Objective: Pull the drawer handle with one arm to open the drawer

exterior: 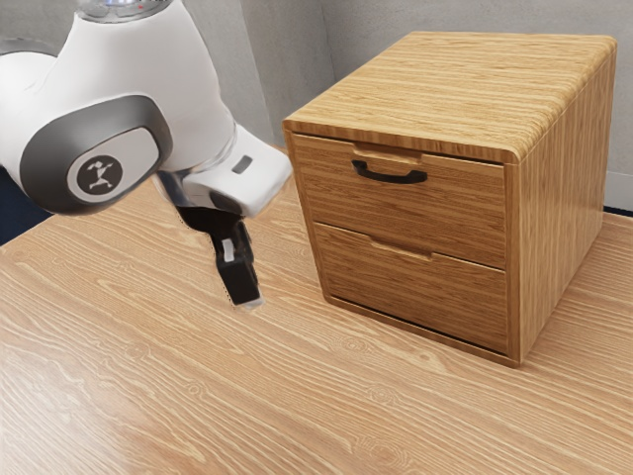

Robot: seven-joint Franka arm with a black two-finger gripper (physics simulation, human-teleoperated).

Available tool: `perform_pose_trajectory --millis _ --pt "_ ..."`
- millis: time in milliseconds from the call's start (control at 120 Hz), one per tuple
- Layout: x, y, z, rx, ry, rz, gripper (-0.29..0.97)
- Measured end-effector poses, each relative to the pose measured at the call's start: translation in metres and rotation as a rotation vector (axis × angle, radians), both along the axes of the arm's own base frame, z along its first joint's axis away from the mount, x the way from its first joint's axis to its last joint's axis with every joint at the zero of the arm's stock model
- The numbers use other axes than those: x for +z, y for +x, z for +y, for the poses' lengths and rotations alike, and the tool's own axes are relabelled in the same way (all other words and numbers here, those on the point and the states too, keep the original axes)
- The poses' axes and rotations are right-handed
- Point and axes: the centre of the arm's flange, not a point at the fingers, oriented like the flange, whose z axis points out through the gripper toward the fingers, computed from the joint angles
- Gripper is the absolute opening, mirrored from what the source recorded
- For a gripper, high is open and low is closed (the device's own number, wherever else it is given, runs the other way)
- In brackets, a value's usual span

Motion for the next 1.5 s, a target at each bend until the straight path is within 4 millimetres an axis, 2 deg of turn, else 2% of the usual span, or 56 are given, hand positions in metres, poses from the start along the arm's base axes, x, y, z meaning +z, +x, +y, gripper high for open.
perform_pose_trajectory --millis 83,217,392,483,583,742,883,1092,1233,1375,1500 --pt "0.006 0.016 0.007 -0.097 -0.066 -0.098 0.68" --pt "0.022 0.039 -0.003 -0.264 -0.120 -0.217 0.68" --pt "0.033 0.051 0.006 -0.372 -0.085 -0.184 0.68" --pt "0.030 0.049 0.002 -0.443 -0.038 -0.159 0.68" --pt "0.031 0.035 -0.020 -0.558 0.023 -0.197 0.68" --pt "0.034 0.038 -0.031 -0.656 0.082 -0.276 0.68" --pt "0.026 0.048 -0.047 -0.721 0.097 -0.300 0.68" --pt "0.017 0.060 -0.043 -0.751 0.102 -0.307 0.68" --pt "0.003 0.078 -0.025 -0.733 0.115 -0.291 0.68" --pt "-0.002 0.096 -0.031 -0.751 0.132 -0.293 0.68" --pt "-0.006 0.104 -0.039 -0.767 0.133 -0.293 0.68"
